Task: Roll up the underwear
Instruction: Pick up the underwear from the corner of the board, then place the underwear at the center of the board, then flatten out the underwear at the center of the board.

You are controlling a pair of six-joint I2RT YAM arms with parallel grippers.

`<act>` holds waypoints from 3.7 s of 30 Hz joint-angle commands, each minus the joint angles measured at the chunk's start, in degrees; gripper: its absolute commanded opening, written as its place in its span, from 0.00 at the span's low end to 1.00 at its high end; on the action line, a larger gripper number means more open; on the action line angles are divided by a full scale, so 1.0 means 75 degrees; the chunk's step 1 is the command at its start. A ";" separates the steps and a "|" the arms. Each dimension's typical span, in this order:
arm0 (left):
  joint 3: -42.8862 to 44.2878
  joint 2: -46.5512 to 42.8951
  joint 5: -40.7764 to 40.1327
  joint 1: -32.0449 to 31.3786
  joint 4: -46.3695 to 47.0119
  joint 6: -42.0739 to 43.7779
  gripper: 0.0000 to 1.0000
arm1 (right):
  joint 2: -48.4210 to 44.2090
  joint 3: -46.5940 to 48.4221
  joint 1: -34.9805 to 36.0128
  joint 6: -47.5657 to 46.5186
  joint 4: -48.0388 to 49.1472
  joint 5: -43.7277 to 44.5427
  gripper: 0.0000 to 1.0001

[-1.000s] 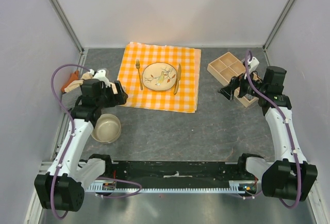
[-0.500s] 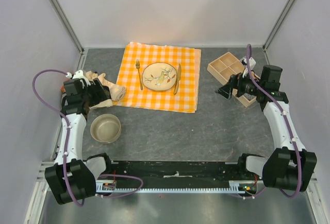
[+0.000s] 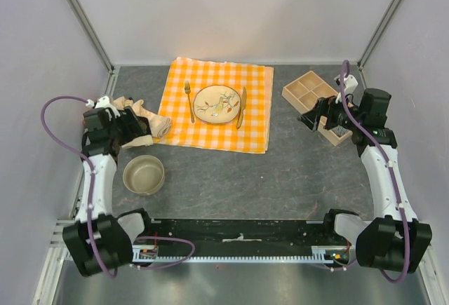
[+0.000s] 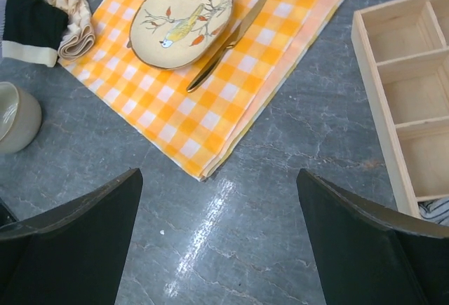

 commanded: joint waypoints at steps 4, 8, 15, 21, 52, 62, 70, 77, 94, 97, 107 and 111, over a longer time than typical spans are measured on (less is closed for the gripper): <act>0.0279 0.2581 -0.0645 0.1225 0.0804 -0.0368 0.85 | -0.0063 0.0020 -0.0043 -0.0745 0.0128 -0.2147 0.98; 0.0350 0.3052 -0.1230 0.1272 0.0827 -0.0193 0.82 | 0.0113 -0.0004 -0.0043 -0.0792 0.0070 -0.2454 0.98; 0.0561 0.3312 -0.1220 0.1272 0.0733 -0.0029 0.65 | 0.0184 0.0008 -0.0031 -0.0839 -0.0012 -0.2677 0.98; 0.0560 0.2809 -0.0928 0.1284 0.0605 0.0042 0.02 | 0.0161 0.0008 -0.0020 -0.0863 -0.0036 -0.2771 0.98; 0.2226 -0.1739 0.1593 -0.4316 -0.0346 -0.1562 0.02 | -0.0461 -0.0017 0.0742 -0.7975 -0.3700 -0.4704 0.98; 0.0890 -0.0874 0.0433 -0.8590 0.2113 -0.3401 0.02 | -0.0273 -0.0238 0.1141 -1.2300 -0.6680 -0.4506 0.98; -0.1055 0.0978 0.0773 -0.8737 0.4951 -0.4317 0.09 | -0.0203 -0.0238 0.1141 -1.2440 -0.6727 -0.3933 0.98; -0.1585 0.2257 0.1874 -0.5962 0.5577 -0.3958 0.41 | 0.0020 -0.0426 0.1421 -1.2698 -0.6646 -0.3428 0.98; -0.2099 -0.2604 -0.0962 -0.5783 0.2175 -0.2512 0.97 | 0.0885 -0.1317 0.8624 -0.8796 -0.2018 0.2474 0.84; -0.2169 -0.3120 -0.1172 -0.5783 0.1555 -0.2723 0.93 | 0.1752 -0.0931 0.9107 -0.8679 -0.1783 0.3132 0.77; -0.3025 -0.4024 -0.0681 -0.5783 0.1085 -0.3310 0.84 | 0.3231 -0.0765 0.9637 -0.8210 -0.1137 0.3558 0.55; -0.3247 -0.4176 -0.0634 -0.5783 0.0944 -0.3321 0.84 | 0.2986 -0.0942 0.9613 -0.7918 -0.1266 0.3195 0.27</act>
